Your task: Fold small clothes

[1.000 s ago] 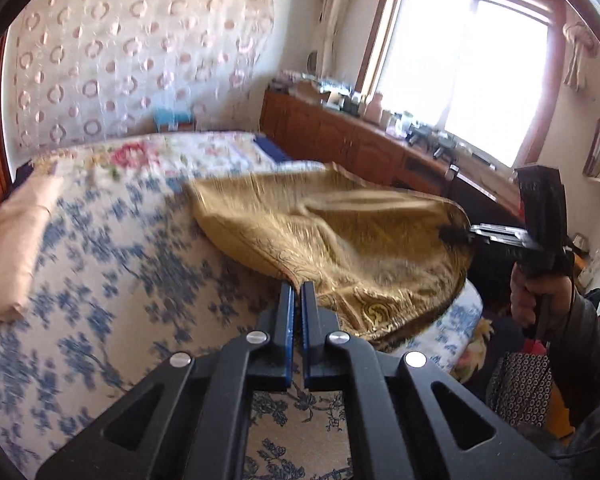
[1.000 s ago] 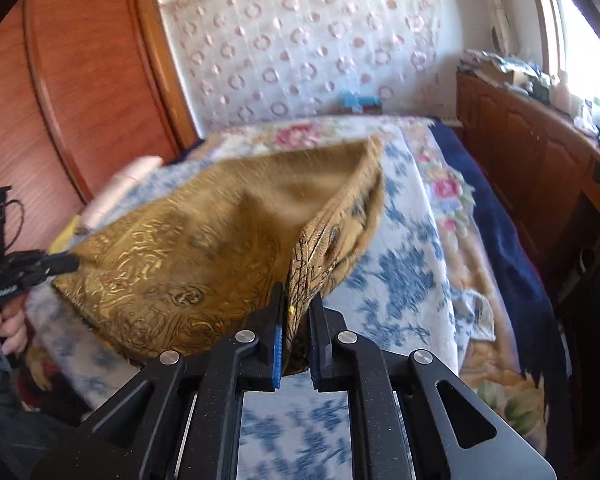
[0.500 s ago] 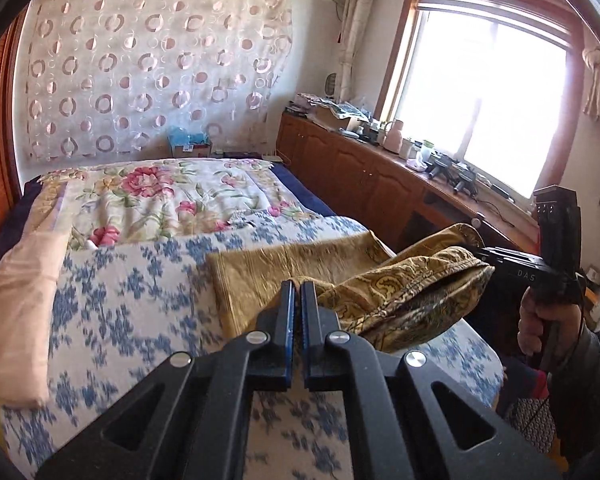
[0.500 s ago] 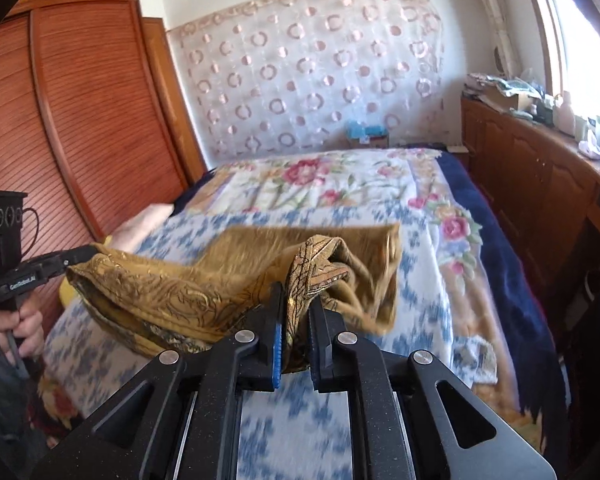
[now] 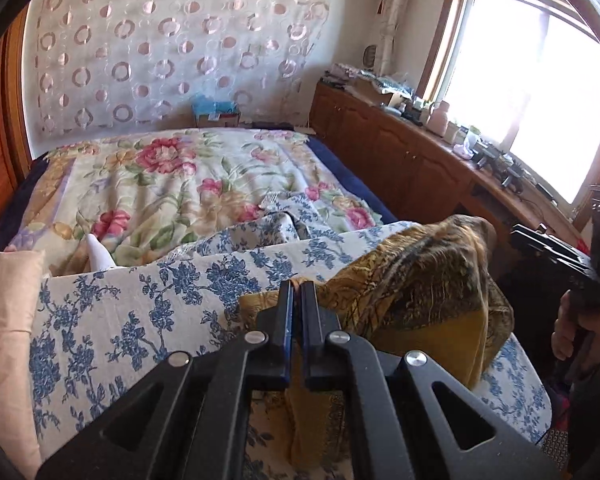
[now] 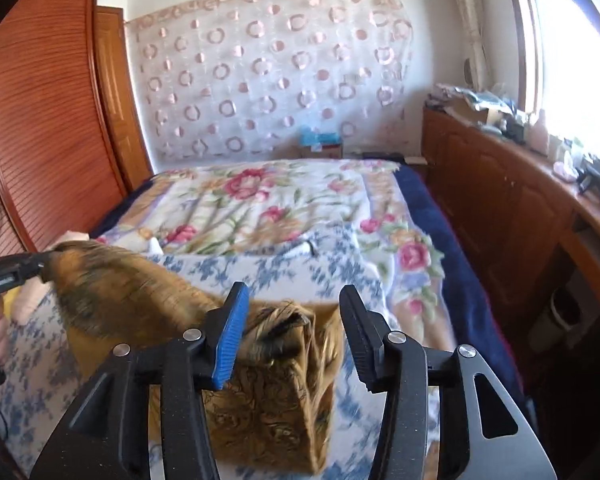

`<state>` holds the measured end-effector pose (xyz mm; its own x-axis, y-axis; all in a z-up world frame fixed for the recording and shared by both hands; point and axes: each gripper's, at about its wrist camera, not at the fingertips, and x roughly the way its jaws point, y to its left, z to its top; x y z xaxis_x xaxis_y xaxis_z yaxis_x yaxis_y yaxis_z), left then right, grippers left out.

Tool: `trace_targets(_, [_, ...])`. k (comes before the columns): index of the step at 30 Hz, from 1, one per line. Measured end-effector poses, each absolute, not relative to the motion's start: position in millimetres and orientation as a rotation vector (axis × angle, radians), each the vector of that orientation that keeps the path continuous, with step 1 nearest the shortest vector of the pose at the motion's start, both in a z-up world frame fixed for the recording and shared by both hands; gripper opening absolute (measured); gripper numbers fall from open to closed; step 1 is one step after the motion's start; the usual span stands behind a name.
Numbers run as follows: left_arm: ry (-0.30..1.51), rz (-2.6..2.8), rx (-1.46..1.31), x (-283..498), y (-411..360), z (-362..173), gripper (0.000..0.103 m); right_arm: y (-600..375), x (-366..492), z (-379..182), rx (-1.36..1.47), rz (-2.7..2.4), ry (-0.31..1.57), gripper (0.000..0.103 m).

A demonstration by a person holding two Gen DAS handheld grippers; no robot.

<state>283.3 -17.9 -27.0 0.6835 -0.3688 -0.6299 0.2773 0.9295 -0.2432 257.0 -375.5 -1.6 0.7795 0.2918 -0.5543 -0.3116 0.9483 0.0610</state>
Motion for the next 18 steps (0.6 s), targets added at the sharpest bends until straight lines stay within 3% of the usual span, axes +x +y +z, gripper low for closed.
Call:
trace_targets(3, [0.73,-0.367,-0.112,287,-15,-31,0.014,-378,260,-8,-0.066,0.341,0.59,0.048])
trace_targets(5, [0.716,-0.364,-0.102,285,-14,-28,0.037,-379,262,-15,-0.083,0.35,0.599,0.049])
trace_targets(10, [0.735,-0.387,-0.094,283,-8,-33,0.046,-369,282,-48,-0.126,0.368,0.7,0.049])
trace_targets(16, [0.806,-0.398,-0.056,285,-14,-56,0.046,-363,311,-73,-0.101,0.39,0.778,0.048])
trace_targets(18, [0.824,-0.396,-0.055,289,-16,-62,0.046,-362,312,-76,-0.097,0.424,0.781,0.017])
